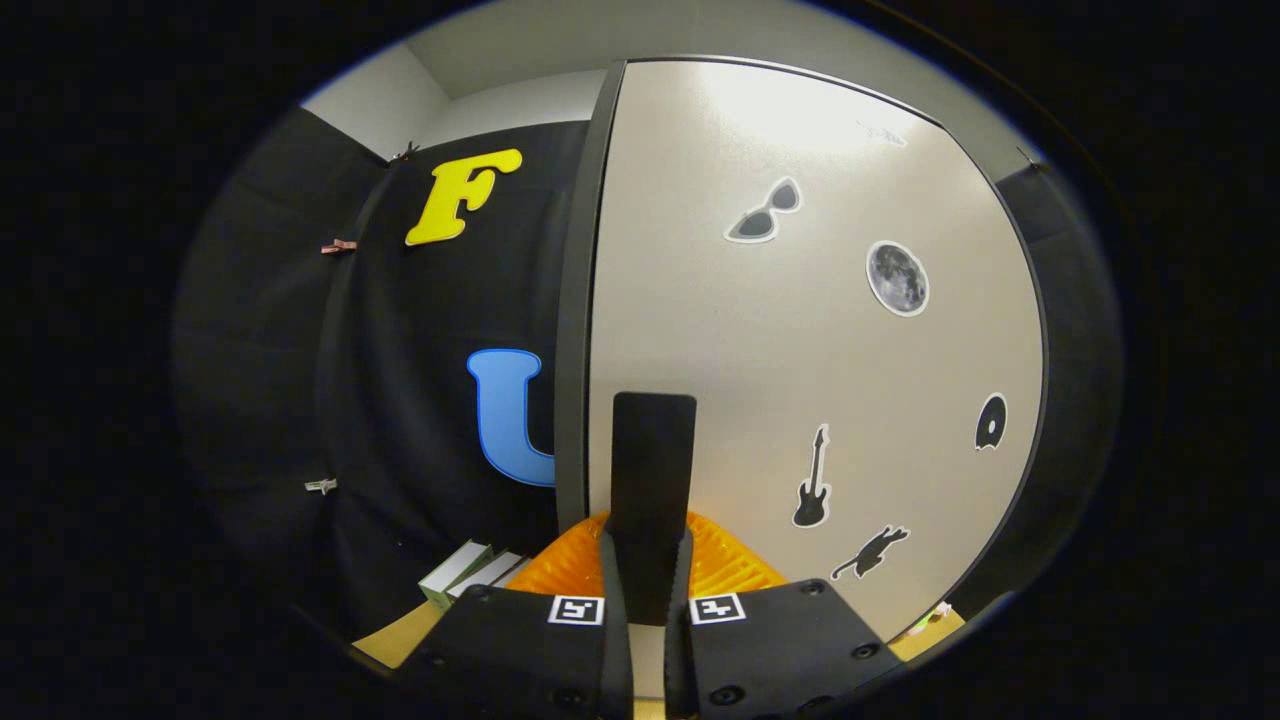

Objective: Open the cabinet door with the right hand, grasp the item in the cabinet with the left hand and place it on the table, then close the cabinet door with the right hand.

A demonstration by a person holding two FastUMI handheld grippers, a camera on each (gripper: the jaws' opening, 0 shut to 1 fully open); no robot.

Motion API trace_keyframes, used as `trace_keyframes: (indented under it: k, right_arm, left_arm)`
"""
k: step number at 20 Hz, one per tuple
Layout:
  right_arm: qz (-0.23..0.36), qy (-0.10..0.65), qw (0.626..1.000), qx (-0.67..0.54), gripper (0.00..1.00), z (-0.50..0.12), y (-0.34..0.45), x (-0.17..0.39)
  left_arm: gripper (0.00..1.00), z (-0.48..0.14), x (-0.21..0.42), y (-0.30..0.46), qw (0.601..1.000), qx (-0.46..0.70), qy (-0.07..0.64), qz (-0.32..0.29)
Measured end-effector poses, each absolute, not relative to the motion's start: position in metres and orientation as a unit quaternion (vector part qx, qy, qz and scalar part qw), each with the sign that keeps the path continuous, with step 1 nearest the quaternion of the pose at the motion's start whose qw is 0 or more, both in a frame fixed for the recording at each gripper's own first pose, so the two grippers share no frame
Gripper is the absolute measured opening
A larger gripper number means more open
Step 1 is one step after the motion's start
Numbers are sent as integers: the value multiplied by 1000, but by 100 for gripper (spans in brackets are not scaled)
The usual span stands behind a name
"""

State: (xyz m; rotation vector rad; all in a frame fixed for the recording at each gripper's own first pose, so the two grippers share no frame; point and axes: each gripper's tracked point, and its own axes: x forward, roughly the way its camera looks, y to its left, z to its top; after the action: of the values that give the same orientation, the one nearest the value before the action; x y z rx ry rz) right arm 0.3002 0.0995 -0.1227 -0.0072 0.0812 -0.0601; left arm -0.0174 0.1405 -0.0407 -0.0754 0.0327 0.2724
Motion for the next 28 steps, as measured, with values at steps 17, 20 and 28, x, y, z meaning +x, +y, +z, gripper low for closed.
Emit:
trace_keyframes:
  k: [17, 20, 28]
  right_arm:
    - [67, 52, 996, 4, 16, -116, 99, 240]
    - [81, 57, 995, 6, 16, -114, 97, 229]
    - [96, 64, 993, 5, 16, -113, 86, 213]
  left_arm:
    - [92, -45, -16, 116, 996, -27, 16, 79]
    - [92, -47, -9, 105, 998, -24, 17, 59]
    - [92, -38, -11, 53, 999, -29, 5, 12]
